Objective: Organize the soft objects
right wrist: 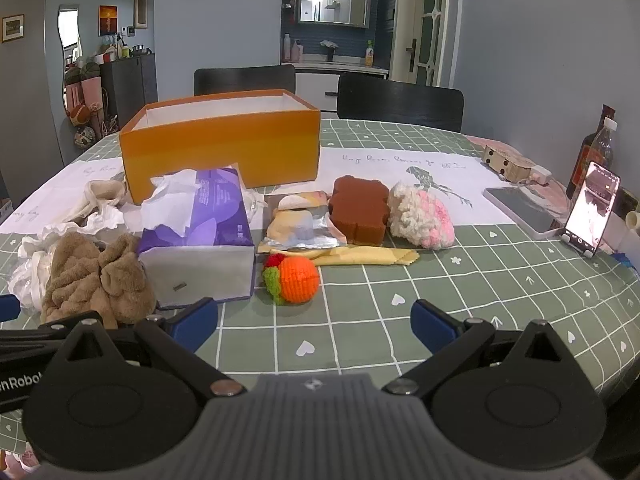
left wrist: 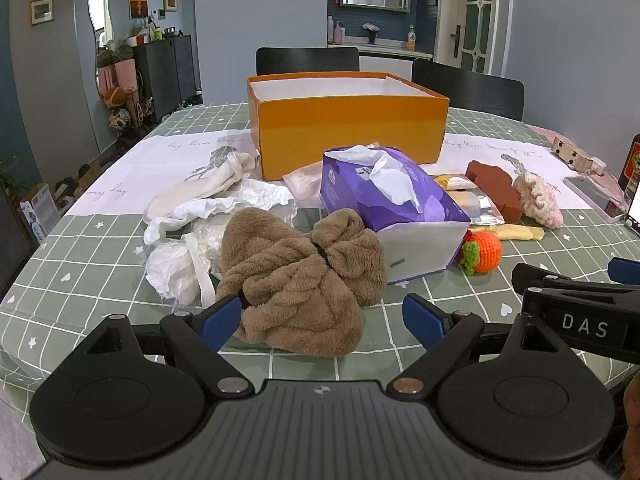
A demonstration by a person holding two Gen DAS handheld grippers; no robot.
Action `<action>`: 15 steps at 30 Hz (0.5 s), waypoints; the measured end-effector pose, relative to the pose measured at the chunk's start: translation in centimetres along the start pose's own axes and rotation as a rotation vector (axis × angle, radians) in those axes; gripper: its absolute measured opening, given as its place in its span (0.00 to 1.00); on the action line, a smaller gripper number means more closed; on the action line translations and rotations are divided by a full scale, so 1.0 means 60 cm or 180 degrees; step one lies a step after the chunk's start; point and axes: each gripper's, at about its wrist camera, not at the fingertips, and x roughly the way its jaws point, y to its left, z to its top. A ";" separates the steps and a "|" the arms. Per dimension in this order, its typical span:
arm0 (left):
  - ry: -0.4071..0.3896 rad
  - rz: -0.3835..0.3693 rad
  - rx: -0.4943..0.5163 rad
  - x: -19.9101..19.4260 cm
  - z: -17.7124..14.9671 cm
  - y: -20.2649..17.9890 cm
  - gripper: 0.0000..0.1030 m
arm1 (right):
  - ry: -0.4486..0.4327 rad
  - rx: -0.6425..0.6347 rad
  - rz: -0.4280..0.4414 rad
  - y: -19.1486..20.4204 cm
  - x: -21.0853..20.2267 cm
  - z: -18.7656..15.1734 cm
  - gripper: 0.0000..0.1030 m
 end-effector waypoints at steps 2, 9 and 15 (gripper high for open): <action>0.0004 0.0000 0.0001 0.000 0.000 -0.001 1.00 | -0.0001 0.0000 -0.0001 0.000 0.000 0.000 0.98; -0.0007 0.0003 0.0004 0.000 0.000 0.000 1.00 | -0.0003 0.0001 0.0000 0.001 -0.001 -0.001 0.98; -0.0006 0.0008 0.0013 -0.003 -0.001 -0.003 1.00 | -0.0009 0.0003 -0.0004 0.001 -0.002 -0.003 0.98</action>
